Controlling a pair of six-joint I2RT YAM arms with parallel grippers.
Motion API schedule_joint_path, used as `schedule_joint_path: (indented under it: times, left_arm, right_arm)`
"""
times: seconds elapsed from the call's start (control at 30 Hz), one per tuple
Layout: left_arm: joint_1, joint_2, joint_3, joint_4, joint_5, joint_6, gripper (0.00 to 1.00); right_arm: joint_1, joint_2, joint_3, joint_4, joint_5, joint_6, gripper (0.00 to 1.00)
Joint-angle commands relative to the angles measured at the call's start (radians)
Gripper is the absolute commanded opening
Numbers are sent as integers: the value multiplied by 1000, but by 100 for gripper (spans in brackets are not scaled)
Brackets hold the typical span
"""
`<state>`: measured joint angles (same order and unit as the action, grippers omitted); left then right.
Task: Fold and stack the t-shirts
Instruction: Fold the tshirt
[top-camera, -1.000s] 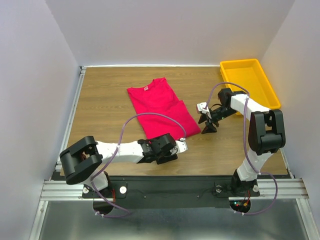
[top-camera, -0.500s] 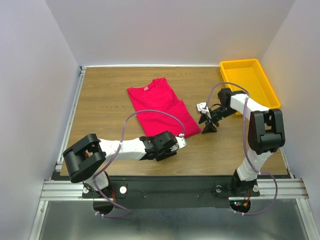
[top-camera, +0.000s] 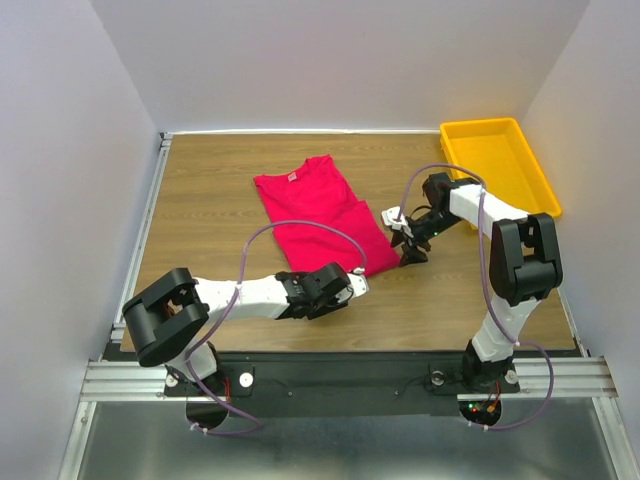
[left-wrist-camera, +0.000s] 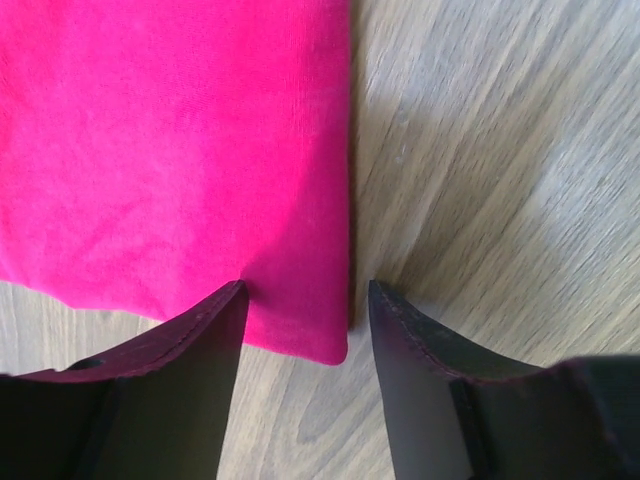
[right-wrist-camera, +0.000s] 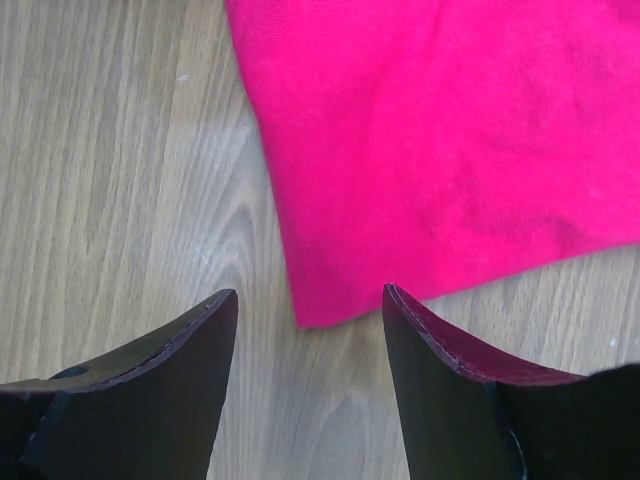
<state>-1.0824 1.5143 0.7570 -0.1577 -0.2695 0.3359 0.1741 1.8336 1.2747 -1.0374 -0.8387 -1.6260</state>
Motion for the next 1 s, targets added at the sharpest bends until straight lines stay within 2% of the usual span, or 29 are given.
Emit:
schedule_joint_path:
  times: [0.0, 0.2, 0.4, 0.7, 0.9, 0.93, 0.97]
  left_arm:
    - [9, -9, -47, -94, -4, 12, 62]
    - [13, -42, -70, -83, -7, 18, 62]
    - [18, -63, -88, -69, -4, 23, 62]
    - [19, 14, -68, -65, 21, 28, 52]
    - [19, 18, -65, -63, 27, 32, 36]
    - [19, 15, -67, -63, 26, 32, 20]
    - [19, 14, -68, -62, 24, 31, 12]
  right_arm:
    - [47, 13, 20, 25, 39, 6, 65]
    - [64, 49, 41, 66, 72, 32, 65]
    - [93, 59, -4, 109, 134, 40, 64]
    - [97, 66, -63, 212, 193, 90, 59]
    - [99, 35, -123, 275, 211, 112, 56]
    - [102, 32, -142, 295, 214, 120, 55]
    - [102, 29, -150, 303, 222, 123, 54]
